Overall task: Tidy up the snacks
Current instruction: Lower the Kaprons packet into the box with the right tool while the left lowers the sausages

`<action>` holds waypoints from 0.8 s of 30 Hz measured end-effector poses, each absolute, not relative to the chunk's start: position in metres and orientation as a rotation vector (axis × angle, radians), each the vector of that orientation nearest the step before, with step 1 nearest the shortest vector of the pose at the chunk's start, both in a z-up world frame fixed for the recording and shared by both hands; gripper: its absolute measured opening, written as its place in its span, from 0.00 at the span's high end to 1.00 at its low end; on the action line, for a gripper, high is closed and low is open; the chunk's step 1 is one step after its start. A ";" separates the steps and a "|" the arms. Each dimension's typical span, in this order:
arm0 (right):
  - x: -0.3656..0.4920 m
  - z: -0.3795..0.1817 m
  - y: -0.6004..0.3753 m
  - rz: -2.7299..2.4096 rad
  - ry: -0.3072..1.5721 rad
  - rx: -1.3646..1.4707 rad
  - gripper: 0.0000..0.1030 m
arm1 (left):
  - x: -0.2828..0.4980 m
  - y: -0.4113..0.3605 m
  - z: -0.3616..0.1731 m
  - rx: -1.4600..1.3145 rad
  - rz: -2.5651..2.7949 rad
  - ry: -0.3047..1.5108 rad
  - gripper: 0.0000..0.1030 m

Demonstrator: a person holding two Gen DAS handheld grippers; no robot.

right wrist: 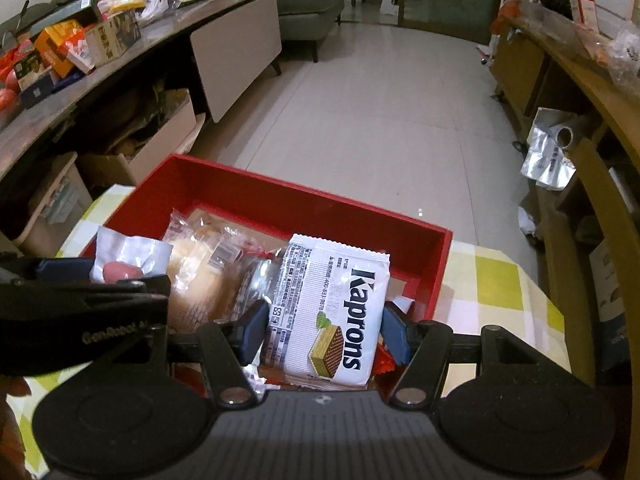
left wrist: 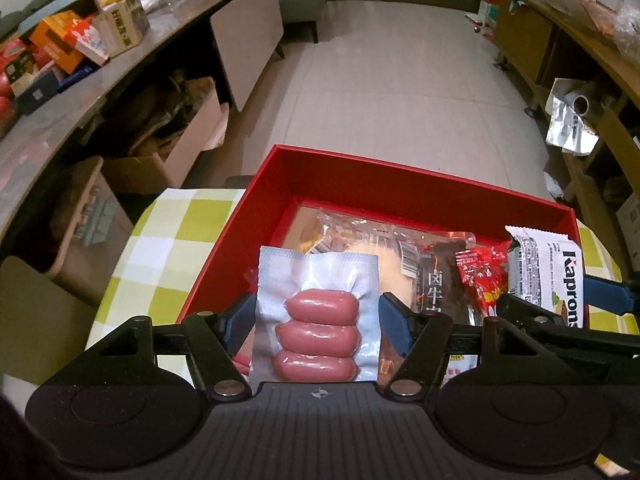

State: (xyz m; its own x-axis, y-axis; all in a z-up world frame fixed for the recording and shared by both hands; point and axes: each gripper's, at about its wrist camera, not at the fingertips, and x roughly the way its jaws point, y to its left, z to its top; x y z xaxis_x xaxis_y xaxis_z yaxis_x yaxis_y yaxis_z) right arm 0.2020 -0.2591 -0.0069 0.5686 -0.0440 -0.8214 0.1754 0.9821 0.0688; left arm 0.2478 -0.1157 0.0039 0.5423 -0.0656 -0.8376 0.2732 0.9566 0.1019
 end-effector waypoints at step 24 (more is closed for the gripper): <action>0.177 0.023 -0.270 -0.186 0.895 0.188 0.21 | 0.231 -0.102 0.027 0.199 -0.227 0.918 0.07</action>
